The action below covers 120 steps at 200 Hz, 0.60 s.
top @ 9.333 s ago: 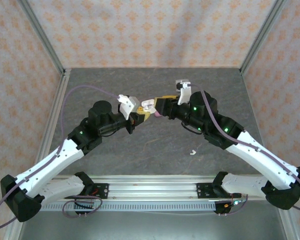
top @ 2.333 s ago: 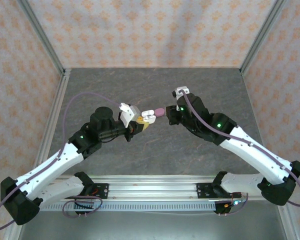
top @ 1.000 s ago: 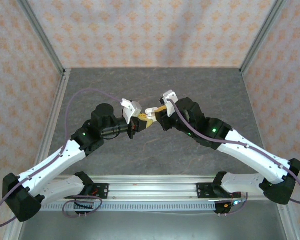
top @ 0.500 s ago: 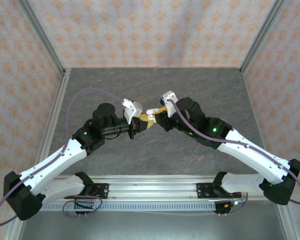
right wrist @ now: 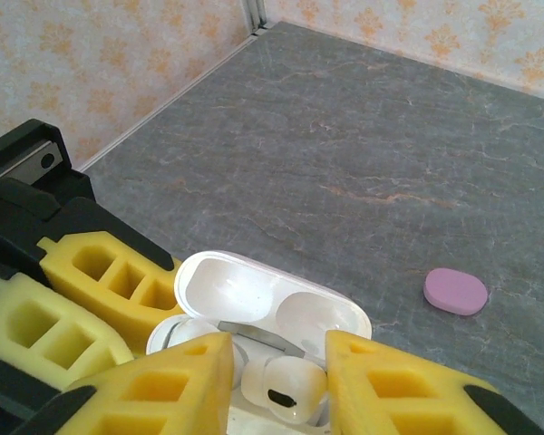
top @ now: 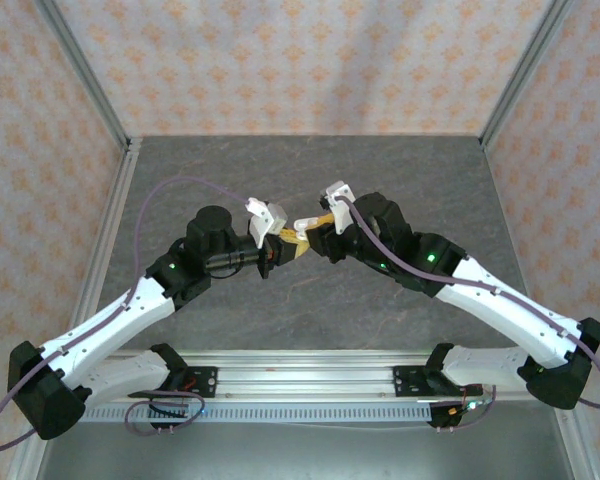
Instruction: Insert the wireless bluetooth earbuds into the charging case
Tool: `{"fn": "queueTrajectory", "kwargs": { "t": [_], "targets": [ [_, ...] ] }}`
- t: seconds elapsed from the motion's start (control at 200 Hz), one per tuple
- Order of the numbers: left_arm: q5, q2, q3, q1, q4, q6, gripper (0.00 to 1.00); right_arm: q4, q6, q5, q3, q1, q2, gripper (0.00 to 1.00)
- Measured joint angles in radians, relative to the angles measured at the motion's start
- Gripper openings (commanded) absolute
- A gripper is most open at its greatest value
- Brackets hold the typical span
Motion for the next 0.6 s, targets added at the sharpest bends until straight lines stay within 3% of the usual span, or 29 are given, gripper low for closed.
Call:
{"fn": "queueTrajectory", "kwargs": {
  "t": [0.6],
  "targets": [
    [-0.002,-0.031,-0.002,0.000,0.000,0.000,0.00,-0.040,0.043,-0.041,0.051,0.000,0.011,0.41]
  ]
}}
